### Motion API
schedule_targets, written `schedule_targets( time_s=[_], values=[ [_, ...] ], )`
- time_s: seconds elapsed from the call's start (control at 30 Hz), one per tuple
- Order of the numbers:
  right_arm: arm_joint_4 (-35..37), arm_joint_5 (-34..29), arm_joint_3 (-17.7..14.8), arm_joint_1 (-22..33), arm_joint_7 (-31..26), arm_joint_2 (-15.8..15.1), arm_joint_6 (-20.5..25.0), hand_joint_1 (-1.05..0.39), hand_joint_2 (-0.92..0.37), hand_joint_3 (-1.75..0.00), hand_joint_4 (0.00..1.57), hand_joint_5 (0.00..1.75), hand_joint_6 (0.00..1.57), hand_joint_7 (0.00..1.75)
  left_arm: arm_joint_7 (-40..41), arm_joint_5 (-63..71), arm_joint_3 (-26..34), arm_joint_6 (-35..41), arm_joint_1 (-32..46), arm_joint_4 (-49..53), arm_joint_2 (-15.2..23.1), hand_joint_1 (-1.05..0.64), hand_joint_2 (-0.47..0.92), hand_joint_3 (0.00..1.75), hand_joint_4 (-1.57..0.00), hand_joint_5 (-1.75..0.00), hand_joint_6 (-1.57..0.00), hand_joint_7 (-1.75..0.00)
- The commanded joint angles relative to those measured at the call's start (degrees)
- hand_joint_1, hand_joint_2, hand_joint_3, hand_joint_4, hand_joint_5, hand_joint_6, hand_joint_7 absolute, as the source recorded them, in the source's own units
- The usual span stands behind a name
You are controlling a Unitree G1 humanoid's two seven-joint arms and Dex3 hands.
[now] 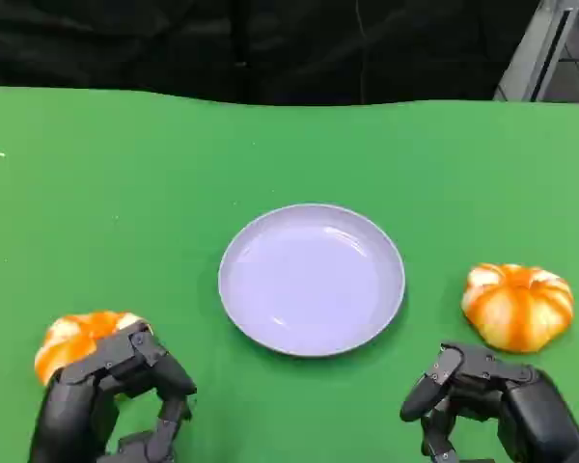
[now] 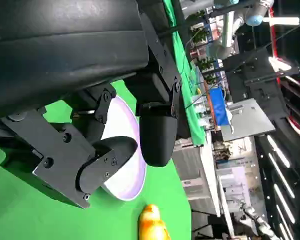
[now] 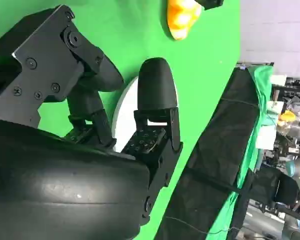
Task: Grasp the bread from the table and place it into the plate.
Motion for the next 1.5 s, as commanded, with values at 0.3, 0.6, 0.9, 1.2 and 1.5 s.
schedule_targets(
  time_s=[0.3,0.6,0.9,1.2,1.5],
  values=[
    [-0.7,0.5,0.0,0.1,-0.2,-0.1,0.2,0.03,-0.28,-1.39,0.87,1.54,0.87,1.22,-0.4,-0.4,0.7,0.0,-0.2,-0.2,0.9,-0.09,0.54,1.18,-0.79,-1.63,-0.79,-1.42],
    [-0.7,0.4,0.0,0.2,0.0,-0.5,-0.1,0.02,-0.30,-1.37,0.85,1.56,0.86,1.23,0.9,0.7,1.0,0.4,0.2,-0.9,0.4,-0.08,0.54,1.16,-0.78,-1.53,-0.78,-1.33],
    [-0.7,0.2,-0.1,0.0,-0.3,-0.3,-0.1,0.01,-0.30,-1.37,0.85,1.56,0.87,1.24,13.2,19.2,4.3,1.5,0.3,-3.4,0.3,-0.25,0.84,0.29,-0.48,-0.81,-0.62,-0.44],
    [-0.6,0.2,-0.1,0.0,-0.2,-0.3,-0.2,0.01,-0.30,-1.36,0.86,1.55,0.86,1.24,20.1,27.1,3.7,3.8,0.3,-4.3,1.3,-0.35,0.92,0.10,-0.32,-0.68,-0.58,-0.16],
    [-0.9,0.0,0.6,0.2,-0.3,-0.2,-0.3,0.02,-0.31,-1.37,0.85,1.55,0.85,1.23,32.5,51.9,1.2,15.6,-0.5,-7.2,8.3,-0.49,0.92,0.05,0.00,-0.31,-0.25,-0.01]
  ],
)
